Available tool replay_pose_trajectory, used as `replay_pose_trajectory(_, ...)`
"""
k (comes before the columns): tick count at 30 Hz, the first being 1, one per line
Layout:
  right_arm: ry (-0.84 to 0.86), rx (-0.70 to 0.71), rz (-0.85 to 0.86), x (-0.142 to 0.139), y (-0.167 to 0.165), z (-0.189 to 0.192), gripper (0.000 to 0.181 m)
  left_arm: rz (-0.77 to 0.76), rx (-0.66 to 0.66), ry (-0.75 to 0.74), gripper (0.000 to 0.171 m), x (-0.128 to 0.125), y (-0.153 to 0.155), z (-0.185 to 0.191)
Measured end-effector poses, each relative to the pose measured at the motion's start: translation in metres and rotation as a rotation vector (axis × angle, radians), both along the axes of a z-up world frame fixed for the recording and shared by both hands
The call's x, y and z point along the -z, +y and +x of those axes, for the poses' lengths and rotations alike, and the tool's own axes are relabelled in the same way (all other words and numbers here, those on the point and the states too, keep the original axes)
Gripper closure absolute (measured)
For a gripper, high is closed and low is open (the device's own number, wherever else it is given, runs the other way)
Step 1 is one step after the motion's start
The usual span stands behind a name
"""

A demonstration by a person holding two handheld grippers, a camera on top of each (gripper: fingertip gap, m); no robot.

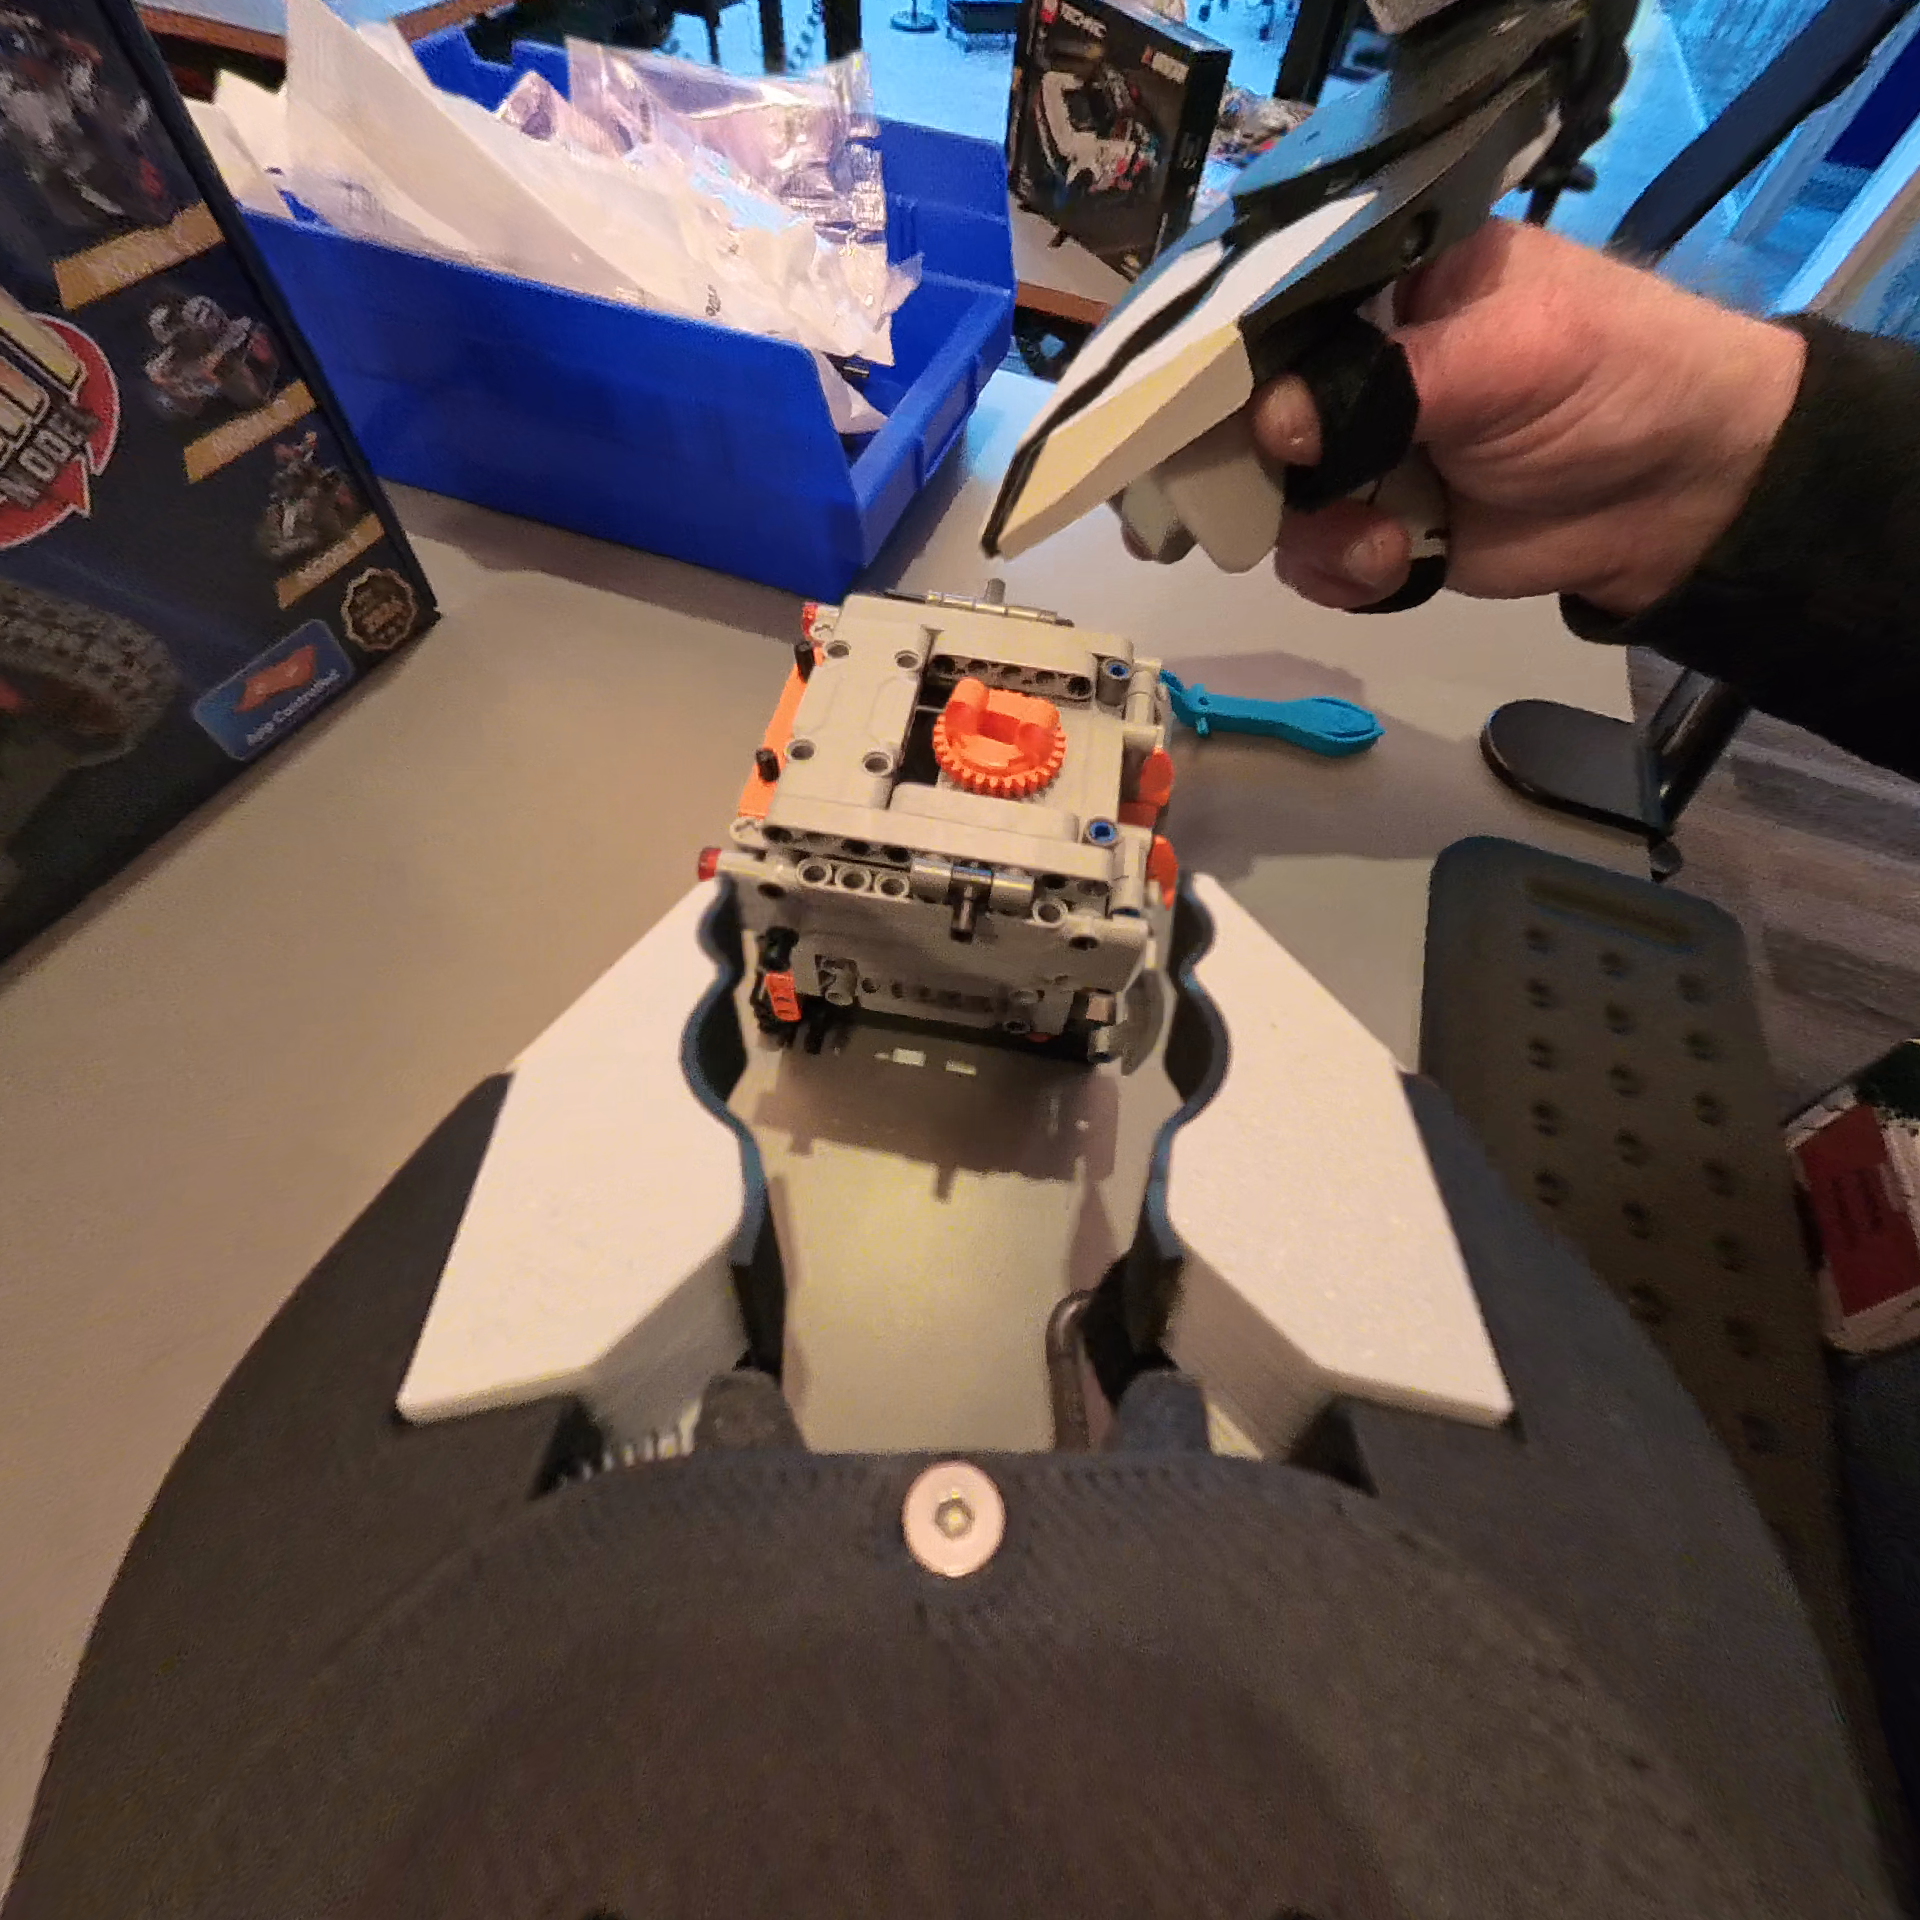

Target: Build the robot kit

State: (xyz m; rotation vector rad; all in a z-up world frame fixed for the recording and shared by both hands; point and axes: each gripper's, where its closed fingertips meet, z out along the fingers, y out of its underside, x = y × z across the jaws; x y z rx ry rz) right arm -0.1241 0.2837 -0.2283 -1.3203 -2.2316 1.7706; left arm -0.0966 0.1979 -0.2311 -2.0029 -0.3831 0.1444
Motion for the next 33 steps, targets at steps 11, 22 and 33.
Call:
replay_pose_trajectory(11, -0.048, 0.001, -0.017, 0.013, -0.007, 0.000, 0.181, -0.081, 0.094, -0.019, 0.073, 0.023, 0.015, -0.003)
replay_pose_trajectory(22, -0.101, 0.062, -0.008, 0.012, -0.004, 0.018, 0.147, -0.059, -0.055, -0.064, 0.085, 0.025, 0.018, -0.001)
replay_pose_trajectory(33, -0.178, 0.000, -0.153, 0.010, -0.002, 0.009, 0.163, -0.023, 0.029, -0.092, 0.034, 0.037, 0.017, -0.007)
